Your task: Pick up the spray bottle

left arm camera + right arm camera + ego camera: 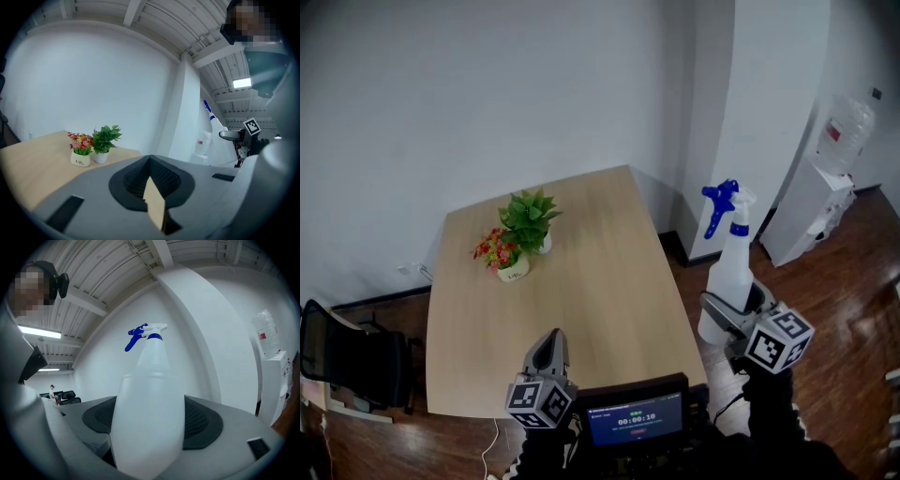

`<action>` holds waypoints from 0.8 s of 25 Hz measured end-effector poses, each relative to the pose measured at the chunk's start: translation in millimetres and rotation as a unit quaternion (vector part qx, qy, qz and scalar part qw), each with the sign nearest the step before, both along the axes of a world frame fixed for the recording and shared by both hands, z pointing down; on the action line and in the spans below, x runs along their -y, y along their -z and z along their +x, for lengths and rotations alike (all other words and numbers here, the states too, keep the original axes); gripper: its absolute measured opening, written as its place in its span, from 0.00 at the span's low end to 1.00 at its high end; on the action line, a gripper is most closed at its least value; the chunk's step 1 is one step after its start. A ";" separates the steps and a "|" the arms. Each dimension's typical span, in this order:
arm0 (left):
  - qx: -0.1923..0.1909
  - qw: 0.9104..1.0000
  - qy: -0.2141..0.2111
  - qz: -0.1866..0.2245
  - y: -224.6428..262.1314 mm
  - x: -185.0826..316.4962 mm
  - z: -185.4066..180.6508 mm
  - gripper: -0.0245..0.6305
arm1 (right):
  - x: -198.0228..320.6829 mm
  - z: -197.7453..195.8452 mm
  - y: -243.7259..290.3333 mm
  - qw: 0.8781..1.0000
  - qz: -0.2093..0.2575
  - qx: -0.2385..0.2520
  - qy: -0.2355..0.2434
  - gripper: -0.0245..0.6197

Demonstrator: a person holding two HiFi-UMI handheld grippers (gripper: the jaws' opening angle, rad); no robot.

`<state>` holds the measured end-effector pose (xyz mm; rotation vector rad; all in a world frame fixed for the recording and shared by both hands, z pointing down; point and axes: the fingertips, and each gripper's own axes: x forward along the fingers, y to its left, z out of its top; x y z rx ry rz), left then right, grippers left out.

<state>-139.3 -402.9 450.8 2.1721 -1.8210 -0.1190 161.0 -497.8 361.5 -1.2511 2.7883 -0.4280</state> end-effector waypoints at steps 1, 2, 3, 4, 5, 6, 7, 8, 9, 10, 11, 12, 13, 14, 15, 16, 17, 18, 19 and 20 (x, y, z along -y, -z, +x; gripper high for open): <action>-0.001 1.000 0.000 0.000 -0.2 -0.5 -0.3 0.03 | -0.1 0.0 0.1 1.000 0.000 0.000 -0.001 0.64; -0.002 1.000 0.000 0.000 -0.2 -1.0 -0.4 0.03 | -0.2 -0.2 0.4 1.000 0.000 0.000 -0.001 0.64; -0.002 1.000 0.000 0.000 -0.1 -1.4 -0.5 0.03 | -0.6 -0.5 0.6 1.000 0.000 0.000 -0.002 0.64; -0.003 1.000 0.000 0.000 -0.1 -1.6 -0.7 0.03 | -1.1 -0.7 1.0 1.000 -0.001 0.000 -0.002 0.64; -0.004 1.000 0.000 -0.001 -0.3 -1.6 -0.7 0.03 | -1.6 -0.8 1.2 1.000 -0.001 0.000 -0.003 0.64; -0.004 1.000 0.000 -0.002 -0.7 -1.4 -0.8 0.03 | -1.9 -0.9 1.4 1.000 -0.001 0.000 -0.004 0.64; -0.004 1.000 0.000 -0.002 -1.1 -1.0 -1.0 0.03 | -2.0 -1.0 1.5 1.000 -0.001 -0.001 -0.004 0.64; -0.004 1.000 0.000 -0.002 -1.6 -0.8 -1.5 0.03 | -2.0 -1.3 1.7 1.000 0.000 -0.001 -0.005 0.64; -0.005 1.000 0.000 -0.002 -2.1 -0.7 -2.0 0.03 | -2.0 -1.6 1.8 1.000 0.000 -0.001 -0.006 0.64; -0.006 1.000 0.000 -0.002 -2.5 -0.7 -2.4 0.03 | -2.0 -1.7 1.7 1.000 0.000 -0.002 -0.007 0.64; -0.007 1.000 0.000 -0.002 -3.0 -0.7 -2.8 0.03 | -1.9 -1.5 1.6 1.000 0.000 -0.003 -0.008 0.64; -0.008 1.000 0.000 -0.002 -3.4 -0.5 -2.9 0.03 | -1.8 -1.2 1.4 1.000 0.000 -0.003 -0.009 0.64; -0.009 1.000 0.001 -0.002 -3.7 -0.4 -2.8 0.03 | -1.5 -0.9 1.2 1.000 0.000 -0.004 -0.009 0.64; -0.009 1.000 0.001 -0.002 -3.9 -0.3 -2.5 0.03 | -1.4 -0.8 0.9 1.000 0.001 -0.004 -0.009 0.64; -0.009 1.000 0.000 -0.002 -4.1 -0.2 -2.4 0.03 | -1.4 -0.8 0.7 1.000 0.001 -0.004 -0.009 0.64; -0.008 1.000 0.000 -0.002 -4.3 -0.2 -2.3 0.03 | -1.4 -0.9 0.6 1.000 0.001 -0.004 -0.008 0.64; -0.008 1.000 0.000 -0.002 -4.3 0.0 -2.4 0.03 | -1.5 -0.9 0.6 1.000 0.002 -0.004 -0.008 0.64; -0.008 1.000 0.000 -0.001 -4.0 0.1 -2.7 0.03 | -1.5 -0.9 0.8 1.000 0.002 -0.004 -0.009 0.64; -0.008 1.000 0.001 -0.001 -3.5 0.2 -3.3 0.03 | -1.4 -0.9 1.1 1.000 0.002 -0.003 -0.009 0.64; -0.008 1.000 0.001 0.000 -2.9 0.2 -4.0 0.03 | -1.3 -1.0 1.5 1.000 0.001 -0.003 -0.010 0.64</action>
